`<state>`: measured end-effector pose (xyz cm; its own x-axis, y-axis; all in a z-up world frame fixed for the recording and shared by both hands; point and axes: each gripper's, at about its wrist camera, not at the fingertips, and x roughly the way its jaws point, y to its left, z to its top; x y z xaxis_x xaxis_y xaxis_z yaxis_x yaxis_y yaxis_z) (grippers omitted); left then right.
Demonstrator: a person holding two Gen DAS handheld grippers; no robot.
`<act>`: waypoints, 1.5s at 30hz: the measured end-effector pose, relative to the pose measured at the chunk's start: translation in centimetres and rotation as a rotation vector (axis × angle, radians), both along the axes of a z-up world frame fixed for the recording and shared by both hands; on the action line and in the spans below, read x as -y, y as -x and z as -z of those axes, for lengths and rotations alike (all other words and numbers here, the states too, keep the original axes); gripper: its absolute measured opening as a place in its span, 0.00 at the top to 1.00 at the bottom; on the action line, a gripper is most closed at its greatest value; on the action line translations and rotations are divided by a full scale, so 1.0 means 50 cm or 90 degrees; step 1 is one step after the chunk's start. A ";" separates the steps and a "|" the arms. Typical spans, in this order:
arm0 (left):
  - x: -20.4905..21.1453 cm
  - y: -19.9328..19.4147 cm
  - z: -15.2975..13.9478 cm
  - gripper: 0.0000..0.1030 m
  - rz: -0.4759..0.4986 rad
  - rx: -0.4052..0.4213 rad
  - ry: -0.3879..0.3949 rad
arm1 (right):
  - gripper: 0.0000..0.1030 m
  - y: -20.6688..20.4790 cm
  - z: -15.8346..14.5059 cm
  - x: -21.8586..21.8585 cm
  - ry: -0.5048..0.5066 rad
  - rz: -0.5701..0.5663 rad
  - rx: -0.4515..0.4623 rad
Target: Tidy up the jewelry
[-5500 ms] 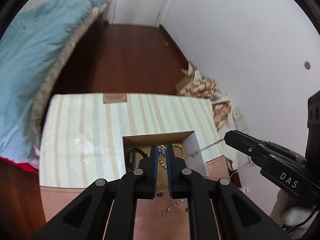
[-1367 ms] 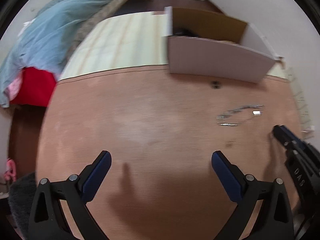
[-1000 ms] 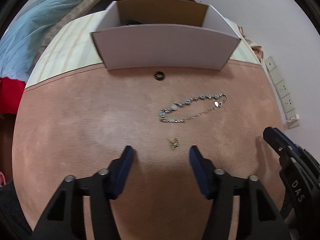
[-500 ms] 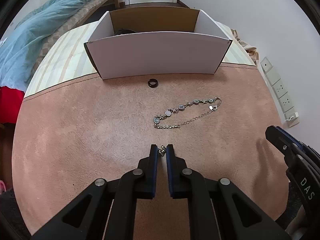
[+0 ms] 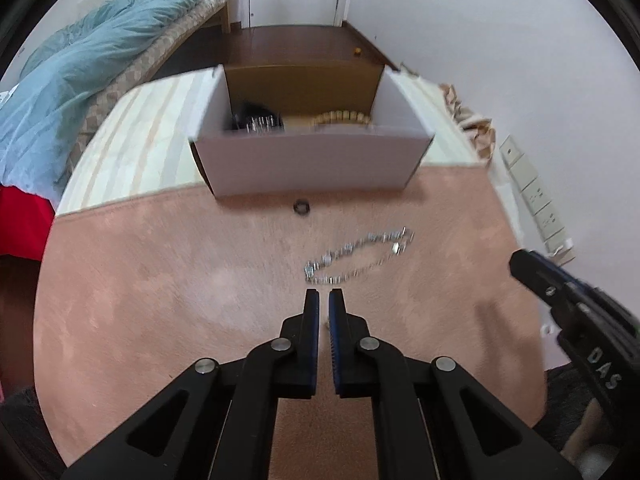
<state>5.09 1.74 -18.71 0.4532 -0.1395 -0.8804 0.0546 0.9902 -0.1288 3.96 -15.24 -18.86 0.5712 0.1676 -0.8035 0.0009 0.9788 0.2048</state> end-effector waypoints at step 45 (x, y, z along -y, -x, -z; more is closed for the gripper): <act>-0.026 0.013 0.012 0.93 0.009 -0.008 0.001 | 0.88 -0.001 -0.028 0.043 -0.079 0.040 0.006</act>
